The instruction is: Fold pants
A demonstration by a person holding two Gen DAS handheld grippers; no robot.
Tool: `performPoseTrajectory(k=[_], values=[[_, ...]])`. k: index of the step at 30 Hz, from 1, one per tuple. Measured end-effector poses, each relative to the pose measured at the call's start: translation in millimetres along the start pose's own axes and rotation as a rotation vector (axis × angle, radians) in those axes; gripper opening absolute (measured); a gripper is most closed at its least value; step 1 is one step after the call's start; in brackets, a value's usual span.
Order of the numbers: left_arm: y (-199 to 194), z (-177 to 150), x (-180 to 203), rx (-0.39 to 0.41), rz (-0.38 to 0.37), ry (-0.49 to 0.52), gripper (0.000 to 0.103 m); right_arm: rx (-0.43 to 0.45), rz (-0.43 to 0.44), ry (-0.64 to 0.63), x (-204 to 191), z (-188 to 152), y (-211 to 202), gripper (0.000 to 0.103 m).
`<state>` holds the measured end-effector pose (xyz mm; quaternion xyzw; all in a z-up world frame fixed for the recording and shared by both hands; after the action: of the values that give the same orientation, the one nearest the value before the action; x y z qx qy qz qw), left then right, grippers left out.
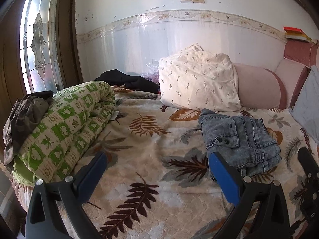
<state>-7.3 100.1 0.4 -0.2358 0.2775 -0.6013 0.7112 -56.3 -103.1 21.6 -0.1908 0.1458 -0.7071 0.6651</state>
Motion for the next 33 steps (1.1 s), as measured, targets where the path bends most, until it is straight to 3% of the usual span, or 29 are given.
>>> performPoseTrajectory(k=[33], values=[[-8.8, -5.3, -27.1, 0.010, 0.009, -0.019, 0.103, 0.033, -0.001, -0.015, -16.0, -3.1, -9.7, 0.091]])
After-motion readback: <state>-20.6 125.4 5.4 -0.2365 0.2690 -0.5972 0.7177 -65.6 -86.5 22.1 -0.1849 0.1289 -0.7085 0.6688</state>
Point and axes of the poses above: each gripper's, at about its wrist camera, not at the fingertips, and y roughly the way its jaws point, x to its right, z to its top, the point moved 10 cm from there along y, roughly the way its jaws point, and after that the axes turned 11 degrees about -x, right-handed, at the moved point
